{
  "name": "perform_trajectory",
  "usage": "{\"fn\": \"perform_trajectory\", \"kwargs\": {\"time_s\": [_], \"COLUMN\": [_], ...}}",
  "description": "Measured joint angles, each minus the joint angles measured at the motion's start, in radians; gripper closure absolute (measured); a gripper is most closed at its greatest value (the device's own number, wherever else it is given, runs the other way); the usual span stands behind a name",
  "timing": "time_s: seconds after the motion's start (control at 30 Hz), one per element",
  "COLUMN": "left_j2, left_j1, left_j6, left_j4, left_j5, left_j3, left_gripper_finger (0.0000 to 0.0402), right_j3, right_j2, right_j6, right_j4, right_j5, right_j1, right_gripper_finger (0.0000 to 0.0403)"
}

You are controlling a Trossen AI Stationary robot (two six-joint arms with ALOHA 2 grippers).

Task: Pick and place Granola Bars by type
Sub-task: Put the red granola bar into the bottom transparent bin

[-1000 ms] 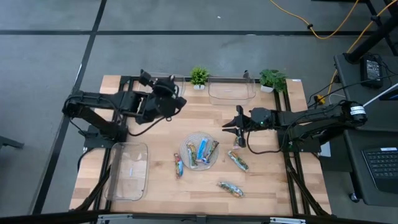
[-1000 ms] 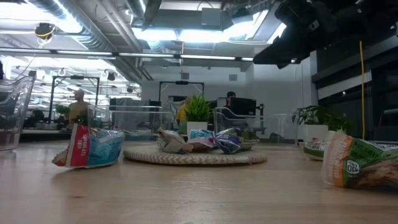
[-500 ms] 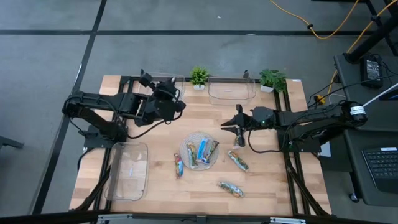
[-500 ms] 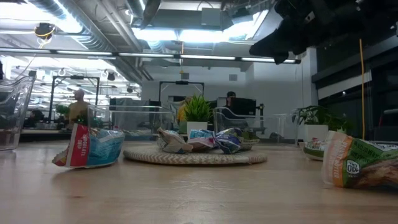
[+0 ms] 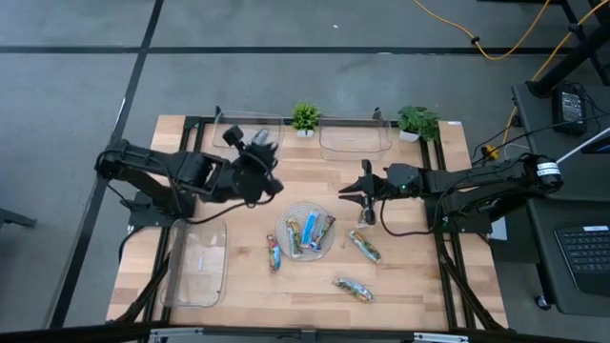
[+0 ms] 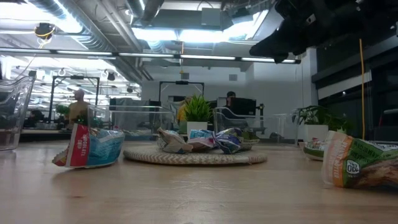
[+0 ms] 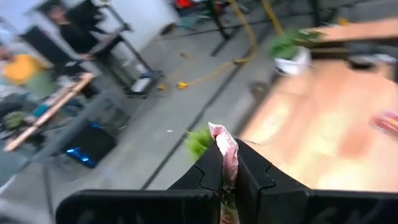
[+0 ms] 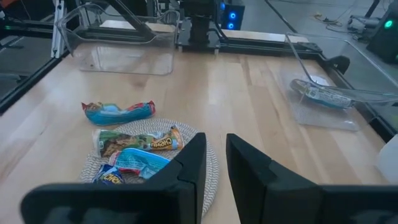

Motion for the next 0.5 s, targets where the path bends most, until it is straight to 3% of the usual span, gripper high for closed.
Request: {"fn": "perform_trajectory", "kwargs": {"time_s": [0.3,0.5], "left_j2": [0.0,0.0], "left_j1": [-0.122,-0.191], "left_j6": [-0.239,-0.324], "left_j4": [-0.28,-0.353], "left_j5": [0.219,0.223], "left_j3": [0.0,0.0], "left_gripper_finger": [0.0394,0.0394], "right_j3": [0.0,0.0], "right_j2": [0.0,0.0], "right_j6": [-0.035,-0.035], "right_j4": [0.0,0.015], "right_j5": [0.0,0.001], "right_j1": [0.0,0.0], "right_gripper_finger": [0.0336,0.0336]}}
